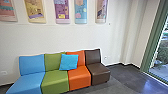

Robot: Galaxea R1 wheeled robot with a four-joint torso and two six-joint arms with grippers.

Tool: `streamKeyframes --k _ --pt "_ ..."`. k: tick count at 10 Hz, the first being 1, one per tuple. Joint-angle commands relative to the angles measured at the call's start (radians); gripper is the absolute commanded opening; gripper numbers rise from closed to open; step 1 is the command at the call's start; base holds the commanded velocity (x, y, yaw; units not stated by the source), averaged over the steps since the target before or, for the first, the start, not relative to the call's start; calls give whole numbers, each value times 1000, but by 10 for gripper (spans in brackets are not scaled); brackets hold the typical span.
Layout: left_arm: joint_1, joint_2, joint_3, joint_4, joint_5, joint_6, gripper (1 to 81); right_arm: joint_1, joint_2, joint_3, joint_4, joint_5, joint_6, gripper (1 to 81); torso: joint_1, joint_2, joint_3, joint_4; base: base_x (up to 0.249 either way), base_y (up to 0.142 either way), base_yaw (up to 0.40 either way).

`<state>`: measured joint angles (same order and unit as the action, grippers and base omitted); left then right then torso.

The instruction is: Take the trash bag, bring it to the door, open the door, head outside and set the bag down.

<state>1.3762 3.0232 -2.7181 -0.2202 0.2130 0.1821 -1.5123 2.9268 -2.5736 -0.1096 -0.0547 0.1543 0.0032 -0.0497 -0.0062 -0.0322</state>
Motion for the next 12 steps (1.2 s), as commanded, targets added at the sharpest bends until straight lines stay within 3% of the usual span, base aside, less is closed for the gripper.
streamKeyframes --k 1,12 --pt "-75 4 1 1 63 5 10 59 -1 -3 -4 -54 -4 811 0 0 0 0 0 0 -337" --pt "-73 1 1 1 62 7 10 59 7 -17 -5 -54 -4 811 0 0 0 0 0 0 -339"
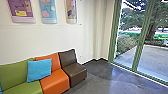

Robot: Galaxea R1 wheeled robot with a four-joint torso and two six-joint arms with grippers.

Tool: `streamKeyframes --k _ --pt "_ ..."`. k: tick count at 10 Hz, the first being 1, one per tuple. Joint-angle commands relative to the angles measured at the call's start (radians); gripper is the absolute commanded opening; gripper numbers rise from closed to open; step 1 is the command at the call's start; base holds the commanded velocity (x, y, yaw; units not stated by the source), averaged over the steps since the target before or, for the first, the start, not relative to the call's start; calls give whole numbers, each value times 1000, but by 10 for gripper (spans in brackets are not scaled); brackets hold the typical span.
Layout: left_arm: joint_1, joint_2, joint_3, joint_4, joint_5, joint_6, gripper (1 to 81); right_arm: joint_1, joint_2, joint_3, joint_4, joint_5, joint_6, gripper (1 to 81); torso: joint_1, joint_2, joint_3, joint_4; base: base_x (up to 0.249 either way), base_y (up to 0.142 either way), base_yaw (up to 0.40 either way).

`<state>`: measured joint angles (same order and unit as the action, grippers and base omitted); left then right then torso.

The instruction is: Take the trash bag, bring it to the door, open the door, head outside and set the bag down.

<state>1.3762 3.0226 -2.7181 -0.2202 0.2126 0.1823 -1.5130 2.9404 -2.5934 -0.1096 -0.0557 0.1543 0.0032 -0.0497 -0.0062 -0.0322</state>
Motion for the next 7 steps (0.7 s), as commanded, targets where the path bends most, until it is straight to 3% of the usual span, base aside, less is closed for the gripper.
streamKeyframes --k 1,6,7 --pt "-73 1 1 1 62 6 10 58 -7 3 -5 -53 -4 811 0 0 0 0 0 0 -342" --pt "-59 1 -2 2 41 14 10 59 -2 3 -7 -55 -5 811 0 0 0 0 0 0 -345" --pt "-36 0 -3 2 -22 52 10 52 -2 1 -25 -55 -8 811 0 0 0 0 0 0 -347"
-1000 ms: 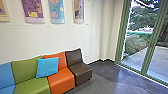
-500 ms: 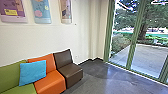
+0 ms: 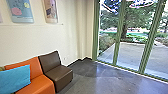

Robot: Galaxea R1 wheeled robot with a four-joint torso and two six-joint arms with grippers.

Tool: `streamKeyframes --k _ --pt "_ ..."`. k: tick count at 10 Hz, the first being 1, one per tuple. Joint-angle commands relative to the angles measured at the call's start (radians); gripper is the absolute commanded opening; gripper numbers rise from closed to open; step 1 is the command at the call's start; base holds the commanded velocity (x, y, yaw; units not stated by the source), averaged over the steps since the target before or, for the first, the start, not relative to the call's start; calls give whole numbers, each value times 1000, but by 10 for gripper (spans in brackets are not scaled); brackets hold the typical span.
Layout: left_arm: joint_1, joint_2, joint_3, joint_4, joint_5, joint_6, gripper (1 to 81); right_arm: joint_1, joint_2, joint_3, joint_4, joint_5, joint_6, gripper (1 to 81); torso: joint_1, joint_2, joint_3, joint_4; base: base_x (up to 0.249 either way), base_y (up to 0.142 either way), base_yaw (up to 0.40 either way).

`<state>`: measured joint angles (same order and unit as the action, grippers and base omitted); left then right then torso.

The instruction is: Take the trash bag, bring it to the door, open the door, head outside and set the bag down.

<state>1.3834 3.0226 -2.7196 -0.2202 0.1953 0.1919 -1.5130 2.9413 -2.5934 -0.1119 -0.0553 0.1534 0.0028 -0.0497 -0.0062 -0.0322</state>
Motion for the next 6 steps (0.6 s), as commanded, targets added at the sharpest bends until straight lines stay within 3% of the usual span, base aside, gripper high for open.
streamKeyframes --k 1,6 --pt "-34 0 -2 1 -20 66 10 39 -2 0 -35 -55 -8 811 0 0 0 0 0 0 -348" --pt "-34 9 -2 4 -20 78 10 19 12 -11 -34 -54 -8 811 0 0 0 0 0 0 -348"
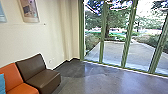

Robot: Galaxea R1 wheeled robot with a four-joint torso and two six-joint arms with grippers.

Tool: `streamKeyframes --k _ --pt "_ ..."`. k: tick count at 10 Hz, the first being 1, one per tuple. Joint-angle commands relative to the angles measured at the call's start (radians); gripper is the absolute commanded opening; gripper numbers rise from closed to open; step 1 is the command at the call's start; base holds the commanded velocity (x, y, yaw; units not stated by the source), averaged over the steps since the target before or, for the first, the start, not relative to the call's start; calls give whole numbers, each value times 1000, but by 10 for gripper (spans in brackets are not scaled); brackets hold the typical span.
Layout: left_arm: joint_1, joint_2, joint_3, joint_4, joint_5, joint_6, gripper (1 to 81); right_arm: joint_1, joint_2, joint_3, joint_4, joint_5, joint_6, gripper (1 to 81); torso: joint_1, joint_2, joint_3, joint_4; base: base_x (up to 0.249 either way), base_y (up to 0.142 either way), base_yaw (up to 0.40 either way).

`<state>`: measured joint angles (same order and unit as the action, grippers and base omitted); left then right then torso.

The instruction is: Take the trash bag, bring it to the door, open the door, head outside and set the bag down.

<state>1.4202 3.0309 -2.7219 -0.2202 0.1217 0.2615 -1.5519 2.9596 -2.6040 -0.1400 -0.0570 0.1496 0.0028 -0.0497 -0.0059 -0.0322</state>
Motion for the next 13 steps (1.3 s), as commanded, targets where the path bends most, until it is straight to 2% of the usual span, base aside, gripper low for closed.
streamKeyframes --k 1,8,9,11,12,13 --pt "-71 -1 1 4 53 8 10 58 -3 0 -6 -52 -4 811 0 0 0 0 0 0 -348" --pt "-71 2 1 5 55 8 10 58 9 -10 -6 -52 -4 811 0 0 0 0 0 0 -348" --pt "-71 1 1 5 55 8 10 58 9 -10 -4 -52 -2 811 0 0 0 -88 0 0 -348" --pt "-71 2 1 5 55 8 10 58 9 -11 -6 -52 -4 811 -1 0 0 -110 0 0 -348" --pt "-71 2 1 5 55 8 10 58 9 -13 -6 -52 -4 811 -1 0 0 -136 0 0 -348" --pt "-71 2 1 5 55 8 10 58 9 -13 -6 -52 -4 811 -1 0 0 -69 0 0 -348"
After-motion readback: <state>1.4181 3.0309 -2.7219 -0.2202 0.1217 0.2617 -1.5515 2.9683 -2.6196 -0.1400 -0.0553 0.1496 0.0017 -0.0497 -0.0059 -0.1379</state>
